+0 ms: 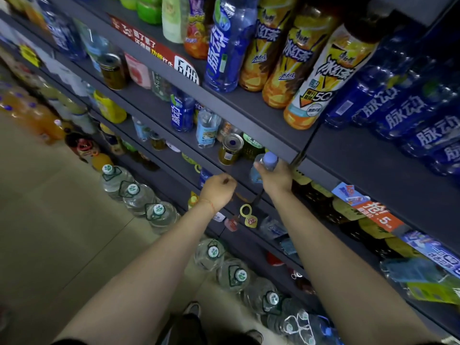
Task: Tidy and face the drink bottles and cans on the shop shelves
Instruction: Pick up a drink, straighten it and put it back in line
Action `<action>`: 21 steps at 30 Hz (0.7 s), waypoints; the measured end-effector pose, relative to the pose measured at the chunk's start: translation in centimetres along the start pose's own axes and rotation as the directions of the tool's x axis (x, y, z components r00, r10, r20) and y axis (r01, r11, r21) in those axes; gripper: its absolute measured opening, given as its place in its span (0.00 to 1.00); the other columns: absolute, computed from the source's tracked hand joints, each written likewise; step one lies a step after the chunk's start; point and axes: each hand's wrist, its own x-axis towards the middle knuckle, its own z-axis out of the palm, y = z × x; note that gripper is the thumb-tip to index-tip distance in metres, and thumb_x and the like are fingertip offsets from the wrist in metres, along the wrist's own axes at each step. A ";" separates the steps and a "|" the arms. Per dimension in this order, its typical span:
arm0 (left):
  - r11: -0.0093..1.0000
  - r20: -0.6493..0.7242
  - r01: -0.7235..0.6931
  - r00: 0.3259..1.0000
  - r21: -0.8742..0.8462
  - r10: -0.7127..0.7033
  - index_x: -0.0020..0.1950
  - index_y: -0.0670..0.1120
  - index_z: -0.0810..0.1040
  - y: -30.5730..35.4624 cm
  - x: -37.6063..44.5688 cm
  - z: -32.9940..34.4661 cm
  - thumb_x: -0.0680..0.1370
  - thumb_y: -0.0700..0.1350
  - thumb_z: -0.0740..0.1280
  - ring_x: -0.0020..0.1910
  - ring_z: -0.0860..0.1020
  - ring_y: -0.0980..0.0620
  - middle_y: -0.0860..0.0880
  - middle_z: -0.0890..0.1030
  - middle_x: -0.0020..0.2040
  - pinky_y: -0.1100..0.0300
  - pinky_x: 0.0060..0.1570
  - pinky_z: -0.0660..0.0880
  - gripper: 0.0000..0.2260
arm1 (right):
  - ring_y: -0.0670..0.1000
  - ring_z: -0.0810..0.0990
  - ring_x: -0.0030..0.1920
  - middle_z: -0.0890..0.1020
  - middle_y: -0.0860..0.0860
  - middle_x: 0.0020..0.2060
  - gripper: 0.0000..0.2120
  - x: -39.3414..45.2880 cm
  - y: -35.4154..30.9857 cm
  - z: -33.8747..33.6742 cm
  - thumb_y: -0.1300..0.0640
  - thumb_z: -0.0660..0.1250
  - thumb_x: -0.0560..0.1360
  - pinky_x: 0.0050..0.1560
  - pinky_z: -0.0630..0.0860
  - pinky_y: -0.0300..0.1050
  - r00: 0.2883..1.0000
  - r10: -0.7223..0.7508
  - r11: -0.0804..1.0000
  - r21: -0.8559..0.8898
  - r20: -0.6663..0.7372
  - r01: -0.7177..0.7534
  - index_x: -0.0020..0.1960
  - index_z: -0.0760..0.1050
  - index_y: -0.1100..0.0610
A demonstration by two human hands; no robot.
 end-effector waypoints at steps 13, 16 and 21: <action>0.954 -0.075 -0.301 0.951 -0.009 0.299 0.47 0.54 0.76 7.6 -7.4 -2.1 0.68 0.44 0.77 0.44 0.79 0.56 0.55 0.82 0.46 0.67 0.40 0.75 0.14 | 0.48 0.83 0.43 0.84 0.49 0.46 0.12 -8.4 -3.6 -4.9 0.45 0.66 0.79 0.42 0.82 0.47 0.944 -0.149 0.895 0.447 0.294 0.002 0.55 0.79 0.51; 0.866 -0.231 -0.410 0.907 -0.285 0.353 0.50 0.48 0.78 12.4 -10.8 -2.2 0.69 0.42 0.78 0.44 0.81 0.54 0.52 0.83 0.45 0.65 0.42 0.77 0.14 | 0.47 0.78 0.34 0.79 0.51 0.41 0.13 -10.4 -6.6 -10.6 0.48 0.63 0.80 0.37 0.78 0.45 0.859 -0.371 0.838 0.526 0.354 0.146 0.59 0.75 0.55; 0.631 -0.336 -0.706 0.708 -0.321 0.621 0.52 0.47 0.80 22.9 -19.3 0.4 0.61 0.53 0.79 0.45 0.83 0.52 0.50 0.85 0.46 0.57 0.47 0.80 0.23 | 0.48 0.80 0.44 0.78 0.50 0.57 0.29 -14.1 -9.1 -21.8 0.39 0.75 0.67 0.43 0.80 0.45 0.730 -0.641 0.710 0.544 0.237 0.447 0.65 0.72 0.45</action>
